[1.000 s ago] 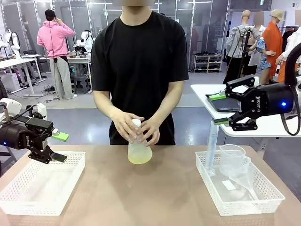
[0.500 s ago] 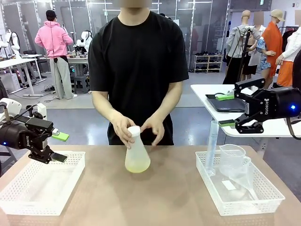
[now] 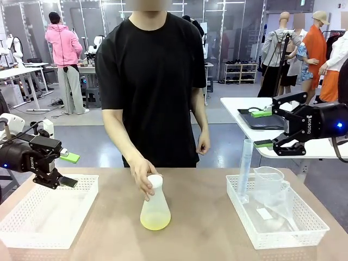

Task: Prepare the solutions needed for the experiment.
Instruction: When the human places the Big flask in the center of the table, pick up the Big flask and place it in the left Organizing basket.

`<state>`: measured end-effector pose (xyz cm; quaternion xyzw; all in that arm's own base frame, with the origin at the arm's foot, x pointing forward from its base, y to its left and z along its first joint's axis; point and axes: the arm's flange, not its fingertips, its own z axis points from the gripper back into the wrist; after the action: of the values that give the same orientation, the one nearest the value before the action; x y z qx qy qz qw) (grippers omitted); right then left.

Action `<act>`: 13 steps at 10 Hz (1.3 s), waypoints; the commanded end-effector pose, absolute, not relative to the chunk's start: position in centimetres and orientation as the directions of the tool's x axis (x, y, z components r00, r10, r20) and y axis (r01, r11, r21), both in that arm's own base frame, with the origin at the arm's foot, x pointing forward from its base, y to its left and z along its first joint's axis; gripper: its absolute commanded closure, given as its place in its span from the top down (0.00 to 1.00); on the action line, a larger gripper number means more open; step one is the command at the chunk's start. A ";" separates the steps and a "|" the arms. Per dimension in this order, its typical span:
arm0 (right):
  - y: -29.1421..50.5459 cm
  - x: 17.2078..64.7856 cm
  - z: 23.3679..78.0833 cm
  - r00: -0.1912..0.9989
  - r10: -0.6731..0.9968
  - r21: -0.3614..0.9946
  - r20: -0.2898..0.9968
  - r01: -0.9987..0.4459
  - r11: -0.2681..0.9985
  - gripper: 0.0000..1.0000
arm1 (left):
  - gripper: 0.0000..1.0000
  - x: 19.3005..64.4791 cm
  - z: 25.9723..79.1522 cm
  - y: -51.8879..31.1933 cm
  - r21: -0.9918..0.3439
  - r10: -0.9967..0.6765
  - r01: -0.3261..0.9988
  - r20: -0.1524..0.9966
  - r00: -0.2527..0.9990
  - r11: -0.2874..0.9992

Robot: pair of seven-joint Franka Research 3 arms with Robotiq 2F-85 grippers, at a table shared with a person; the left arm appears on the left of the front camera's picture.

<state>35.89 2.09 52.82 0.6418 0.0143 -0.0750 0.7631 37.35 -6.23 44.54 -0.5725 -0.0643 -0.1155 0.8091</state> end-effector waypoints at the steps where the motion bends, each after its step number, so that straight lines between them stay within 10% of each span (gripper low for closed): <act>1: 2.1 35.8 53.0 0.989 -0.098 0.979 -0.110 0.125 0.163 0.72 | 1.00 37.4 44.7 -6.4 -0.917 -0.109 0.266 0.244 0.964 0.297; 13: 2.1 35.8 53.0 0.989 -0.098 0.979 -0.110 0.125 0.163 0.72 | 1.00 37.4 44.5 -6.2 -0.912 -0.113 0.261 0.236 0.965 0.318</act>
<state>35.89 2.03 52.82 0.6417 0.0136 -0.0756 0.7631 37.35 -6.23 44.54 -0.5725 -0.0643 -0.1154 0.8092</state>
